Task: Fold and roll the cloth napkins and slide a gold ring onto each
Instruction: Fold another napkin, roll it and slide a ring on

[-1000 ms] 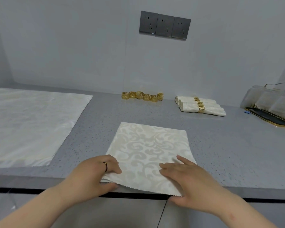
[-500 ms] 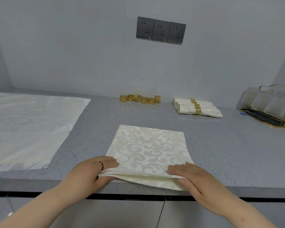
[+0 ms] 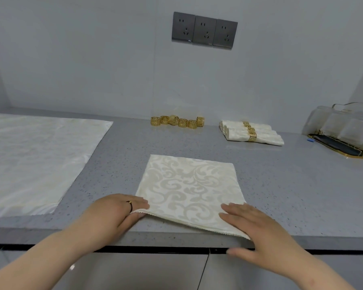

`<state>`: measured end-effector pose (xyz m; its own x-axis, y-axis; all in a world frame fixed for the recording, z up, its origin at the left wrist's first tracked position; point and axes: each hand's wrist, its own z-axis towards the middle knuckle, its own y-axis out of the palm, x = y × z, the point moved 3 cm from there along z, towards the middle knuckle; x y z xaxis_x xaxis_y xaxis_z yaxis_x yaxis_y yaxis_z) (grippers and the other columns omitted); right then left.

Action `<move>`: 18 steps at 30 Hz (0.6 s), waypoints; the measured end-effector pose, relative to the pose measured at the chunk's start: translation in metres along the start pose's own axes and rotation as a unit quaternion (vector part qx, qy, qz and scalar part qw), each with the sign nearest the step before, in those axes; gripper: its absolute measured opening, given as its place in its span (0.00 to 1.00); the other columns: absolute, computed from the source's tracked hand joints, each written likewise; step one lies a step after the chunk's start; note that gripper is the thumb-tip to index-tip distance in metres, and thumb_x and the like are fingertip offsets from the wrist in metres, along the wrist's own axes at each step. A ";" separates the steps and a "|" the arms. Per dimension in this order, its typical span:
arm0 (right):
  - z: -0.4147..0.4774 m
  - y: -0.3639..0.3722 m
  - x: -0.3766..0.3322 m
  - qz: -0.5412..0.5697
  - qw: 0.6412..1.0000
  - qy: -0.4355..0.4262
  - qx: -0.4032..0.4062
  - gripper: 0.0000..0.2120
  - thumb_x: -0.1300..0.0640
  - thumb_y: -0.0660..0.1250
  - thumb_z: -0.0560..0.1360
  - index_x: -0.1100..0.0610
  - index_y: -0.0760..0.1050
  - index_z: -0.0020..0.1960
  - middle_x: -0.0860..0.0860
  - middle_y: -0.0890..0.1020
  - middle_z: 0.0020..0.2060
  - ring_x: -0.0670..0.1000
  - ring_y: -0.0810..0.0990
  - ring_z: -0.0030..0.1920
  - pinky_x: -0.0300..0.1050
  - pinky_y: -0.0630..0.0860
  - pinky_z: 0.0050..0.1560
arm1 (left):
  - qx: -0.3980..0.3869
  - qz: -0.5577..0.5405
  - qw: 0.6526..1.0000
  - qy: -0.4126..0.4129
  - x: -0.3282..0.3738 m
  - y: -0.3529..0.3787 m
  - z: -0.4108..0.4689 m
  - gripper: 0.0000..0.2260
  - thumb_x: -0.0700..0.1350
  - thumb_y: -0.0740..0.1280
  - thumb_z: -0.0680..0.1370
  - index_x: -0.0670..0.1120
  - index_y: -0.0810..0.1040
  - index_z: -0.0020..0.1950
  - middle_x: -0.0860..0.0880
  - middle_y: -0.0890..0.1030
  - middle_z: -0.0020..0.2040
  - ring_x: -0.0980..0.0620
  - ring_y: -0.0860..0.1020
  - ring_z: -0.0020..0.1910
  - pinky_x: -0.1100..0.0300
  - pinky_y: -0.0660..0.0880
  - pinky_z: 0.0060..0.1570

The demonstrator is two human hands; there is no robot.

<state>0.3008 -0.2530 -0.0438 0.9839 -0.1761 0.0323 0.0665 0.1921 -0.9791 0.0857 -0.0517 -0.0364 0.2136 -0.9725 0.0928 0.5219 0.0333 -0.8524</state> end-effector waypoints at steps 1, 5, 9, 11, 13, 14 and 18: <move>0.001 0.000 0.000 0.029 1.000 -0.010 0.005 0.24 0.35 0.41 0.77 0.44 0.67 0.61 0.38 0.74 0.60 0.41 0.68 0.63 0.28 0.49 0.68 | -0.004 -0.008 1.000 -0.005 0.001 -0.002 0.002 0.29 0.60 0.41 0.80 0.57 0.83 0.44 0.64 0.82 0.43 0.66 0.80 0.41 0.76 0.70 0.43; 0.004 -0.004 0.007 0.197 0.977 -0.016 0.083 0.28 0.28 0.45 0.72 0.38 0.75 0.56 0.16 0.65 0.54 0.24 0.61 0.63 0.20 0.49 0.65 | -0.069 -0.158 0.976 -0.134 -0.006 -0.008 0.007 0.25 0.81 0.43 0.58 0.76 0.74 0.39 0.80 0.73 0.41 0.77 0.70 0.52 0.82 0.66 0.49; 0.014 -0.013 0.007 0.306 0.948 0.085 0.022 0.23 0.23 0.54 0.62 0.34 0.73 0.48 0.14 0.68 0.44 0.23 0.67 0.55 0.17 0.60 0.55 | -0.042 -0.247 0.942 -0.221 -0.018 -0.006 0.012 0.16 0.67 0.61 0.62 0.60 0.77 0.41 0.60 0.79 0.33 0.60 0.76 0.35 0.71 0.69 0.36; 0.022 -0.015 0.013 0.370 0.920 0.128 0.024 0.09 0.45 0.64 0.73 0.44 0.75 0.35 0.31 0.77 0.29 0.35 0.76 0.37 0.23 0.67 0.40 | -0.022 -0.268 0.931 -0.249 -0.021 -0.006 0.018 0.21 0.59 0.68 0.68 0.43 0.69 0.28 0.54 0.68 0.22 0.58 0.67 0.24 0.68 0.61 0.27; 0.030 -0.016 0.020 0.400 0.899 0.174 0.047 0.17 0.59 0.63 0.75 0.55 0.66 0.29 0.43 0.66 0.22 0.42 0.64 0.26 0.30 0.62 0.29 | -0.006 -0.261 0.925 -0.277 -0.024 -0.005 0.026 0.20 0.47 0.69 0.74 0.44 0.64 0.27 0.54 0.61 0.20 0.57 0.62 0.22 0.68 0.58 0.24; 0.033 -0.017 0.023 0.408 0.889 0.199 0.060 0.16 0.60 0.64 0.75 0.57 0.66 0.30 0.44 0.65 0.25 0.42 0.61 0.26 0.32 0.60 0.27 | -0.001 -0.255 0.924 -0.285 -0.027 -0.003 0.029 0.19 0.45 0.68 0.74 0.43 0.65 0.27 0.54 0.61 0.20 0.57 0.62 0.22 0.68 0.58 0.24; 0.049 -0.012 0.027 0.407 0.873 0.255 0.086 0.14 0.61 0.65 0.74 0.60 0.69 0.31 0.46 0.66 0.25 0.43 0.62 0.25 0.33 0.59 0.26 | 0.009 -0.243 0.918 -0.314 -0.034 0.007 0.038 0.14 0.44 0.69 0.73 0.44 0.73 0.28 0.55 0.68 0.19 0.58 0.67 0.22 0.70 0.61 0.27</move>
<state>0.3347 -0.2133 -0.0213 0.5188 -0.3121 -0.7959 -0.5531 0.5874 -0.5908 0.1134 -0.0094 -0.0263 0.3822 -0.5495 0.7429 0.6941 -0.3600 -0.6234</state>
